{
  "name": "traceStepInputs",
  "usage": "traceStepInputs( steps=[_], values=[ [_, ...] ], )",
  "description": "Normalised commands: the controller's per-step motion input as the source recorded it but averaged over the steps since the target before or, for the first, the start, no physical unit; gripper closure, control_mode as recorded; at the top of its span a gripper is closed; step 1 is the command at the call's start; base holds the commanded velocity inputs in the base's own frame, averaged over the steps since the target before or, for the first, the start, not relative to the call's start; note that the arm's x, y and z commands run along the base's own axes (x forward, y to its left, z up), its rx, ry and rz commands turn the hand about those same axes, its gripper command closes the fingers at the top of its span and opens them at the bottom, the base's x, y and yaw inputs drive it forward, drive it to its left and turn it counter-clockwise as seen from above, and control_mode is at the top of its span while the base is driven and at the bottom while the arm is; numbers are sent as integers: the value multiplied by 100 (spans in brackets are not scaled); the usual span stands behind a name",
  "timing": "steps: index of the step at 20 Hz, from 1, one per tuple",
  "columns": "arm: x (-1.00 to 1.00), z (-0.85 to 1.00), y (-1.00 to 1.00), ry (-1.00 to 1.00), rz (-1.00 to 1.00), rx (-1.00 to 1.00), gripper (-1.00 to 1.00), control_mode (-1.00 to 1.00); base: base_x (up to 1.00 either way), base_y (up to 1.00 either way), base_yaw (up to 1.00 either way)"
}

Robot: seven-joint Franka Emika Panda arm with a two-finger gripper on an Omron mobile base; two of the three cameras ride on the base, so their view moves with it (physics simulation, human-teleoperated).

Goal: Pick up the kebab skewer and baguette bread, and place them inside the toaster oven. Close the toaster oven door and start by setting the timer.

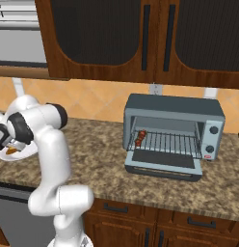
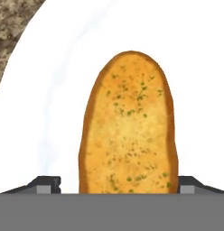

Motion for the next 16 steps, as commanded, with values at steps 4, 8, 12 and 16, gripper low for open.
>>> traceStepInputs(
  steps=[4,8,12,16],
  values=[
    [-1,-22,-18,0,0,3,100,-100,0,0,0],
    [-2,-28,-22,0,0,8,100,-100,0,0,0],
    [-4,-29,-45,0,0,12,100,-100,0,0,0],
    [-21,53,-63,-2,0,8,100,-100,0,0,0]
  ],
)
